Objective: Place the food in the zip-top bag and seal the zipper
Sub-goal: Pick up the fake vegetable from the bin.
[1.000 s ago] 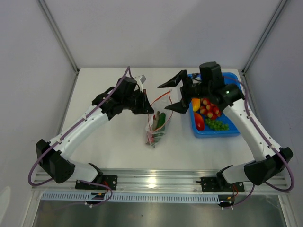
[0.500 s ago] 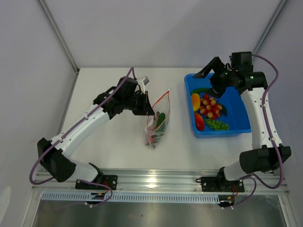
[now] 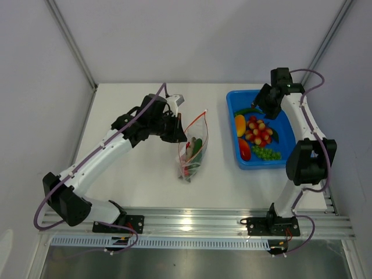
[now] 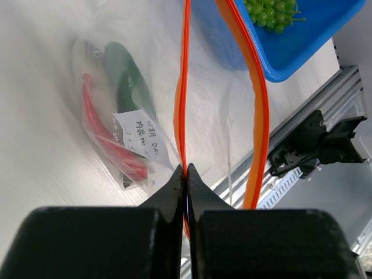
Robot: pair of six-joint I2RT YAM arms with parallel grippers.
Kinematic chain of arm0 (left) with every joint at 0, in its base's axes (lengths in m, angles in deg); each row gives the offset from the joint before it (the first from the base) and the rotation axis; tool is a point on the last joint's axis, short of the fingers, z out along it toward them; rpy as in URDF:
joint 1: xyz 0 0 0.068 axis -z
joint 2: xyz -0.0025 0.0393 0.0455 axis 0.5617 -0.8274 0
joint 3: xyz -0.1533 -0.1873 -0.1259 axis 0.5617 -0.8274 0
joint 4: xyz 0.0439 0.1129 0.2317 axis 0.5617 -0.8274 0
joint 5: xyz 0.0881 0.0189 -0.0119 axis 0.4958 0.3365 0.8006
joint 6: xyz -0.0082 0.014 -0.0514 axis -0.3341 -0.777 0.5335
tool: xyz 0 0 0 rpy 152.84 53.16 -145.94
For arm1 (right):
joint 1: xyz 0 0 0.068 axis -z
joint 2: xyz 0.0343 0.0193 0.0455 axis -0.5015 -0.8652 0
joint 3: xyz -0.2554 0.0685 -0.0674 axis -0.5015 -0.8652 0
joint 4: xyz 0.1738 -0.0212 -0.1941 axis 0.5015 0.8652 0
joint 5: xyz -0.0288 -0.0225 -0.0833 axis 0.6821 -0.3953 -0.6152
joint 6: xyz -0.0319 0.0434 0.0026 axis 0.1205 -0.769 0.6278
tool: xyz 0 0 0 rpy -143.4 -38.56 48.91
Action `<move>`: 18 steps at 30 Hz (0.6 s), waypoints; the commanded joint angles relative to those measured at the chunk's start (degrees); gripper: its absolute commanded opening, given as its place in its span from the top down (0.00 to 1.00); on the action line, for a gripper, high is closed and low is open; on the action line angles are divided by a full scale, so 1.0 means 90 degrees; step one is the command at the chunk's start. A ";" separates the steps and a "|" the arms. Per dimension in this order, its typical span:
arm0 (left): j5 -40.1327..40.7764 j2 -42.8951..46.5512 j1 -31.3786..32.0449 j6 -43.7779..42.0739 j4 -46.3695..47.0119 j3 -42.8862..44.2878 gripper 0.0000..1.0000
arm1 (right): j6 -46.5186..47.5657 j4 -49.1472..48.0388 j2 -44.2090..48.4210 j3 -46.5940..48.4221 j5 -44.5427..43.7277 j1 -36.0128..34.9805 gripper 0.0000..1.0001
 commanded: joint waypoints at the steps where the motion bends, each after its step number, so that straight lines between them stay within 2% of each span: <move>1: -0.0024 0.0375 -0.0092 -0.0564 -0.0082 0.0148 0.99 | 0.0304 -0.0154 -0.0521 0.0247 -0.0458 0.0022 0.34; 6: -0.0160 0.0531 -0.0317 -0.0554 -0.0062 -0.0194 0.99 | 0.0324 -0.0047 -0.1146 0.0423 -0.0185 -0.0056 0.57; 8: -0.0199 0.0502 -0.0395 -0.0564 -0.0169 -0.0185 0.99 | 0.0372 0.0275 -0.1254 0.0443 -0.0068 -0.0212 0.57; 11: -0.0112 0.0453 -0.0492 -0.0593 -0.0199 -0.0175 0.99 | 0.0615 0.0725 -0.1304 0.0191 0.0097 -0.0427 0.48; 12: -0.0102 0.0405 -0.0531 -0.0593 -0.0228 -0.0107 0.99 | 0.0694 0.0774 -0.1255 0.0054 0.0176 -0.0495 0.40; 15: -0.0063 0.0229 -0.0697 -0.0593 -0.0560 0.0243 0.99 | 0.0977 0.0911 -0.1070 -0.0308 0.0050 -0.0798 0.25; 18: -0.0053 -0.0034 -0.0756 -0.0623 -0.0687 0.0323 0.99 | 0.1085 0.0755 -0.0904 -0.0698 0.0050 -0.0877 0.18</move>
